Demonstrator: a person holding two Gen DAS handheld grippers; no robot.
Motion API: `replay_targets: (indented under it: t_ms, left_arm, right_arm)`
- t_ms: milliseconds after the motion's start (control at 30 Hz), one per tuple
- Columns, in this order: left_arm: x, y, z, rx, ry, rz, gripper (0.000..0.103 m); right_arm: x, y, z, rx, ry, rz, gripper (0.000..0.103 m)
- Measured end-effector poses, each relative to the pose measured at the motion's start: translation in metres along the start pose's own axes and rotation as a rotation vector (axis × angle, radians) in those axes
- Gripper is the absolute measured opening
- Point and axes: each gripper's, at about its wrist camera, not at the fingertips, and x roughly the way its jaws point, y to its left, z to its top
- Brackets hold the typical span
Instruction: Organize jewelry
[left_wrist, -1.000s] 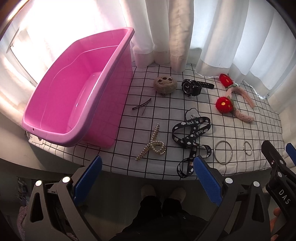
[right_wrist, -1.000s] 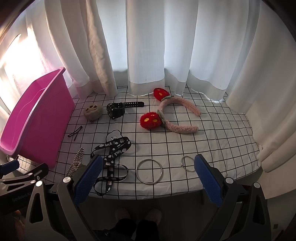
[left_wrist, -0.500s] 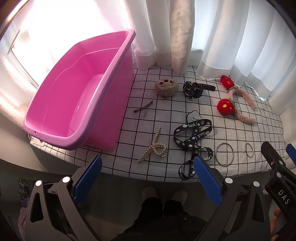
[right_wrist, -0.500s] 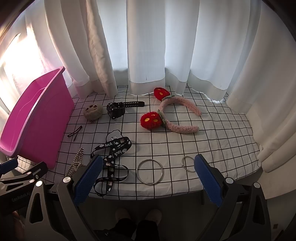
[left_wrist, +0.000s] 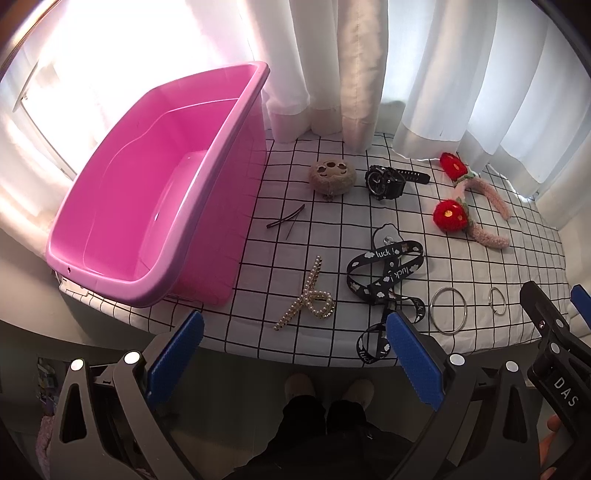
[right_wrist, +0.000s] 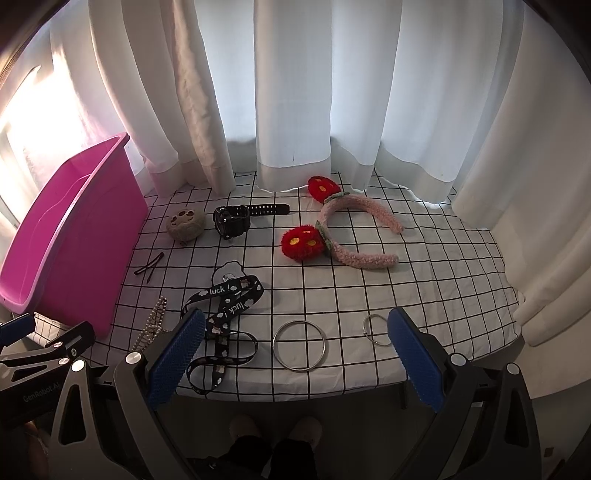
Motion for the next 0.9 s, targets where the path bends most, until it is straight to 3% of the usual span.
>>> replay_targets:
  t_ms: [900]
  left_arm:
    - [0.007,0.000,0.015,0.067,-0.019,-0.045,0.097]
  right_arm:
    - [0.002,-0.001,0.002,0.034,0.003,-0.048,0.094]
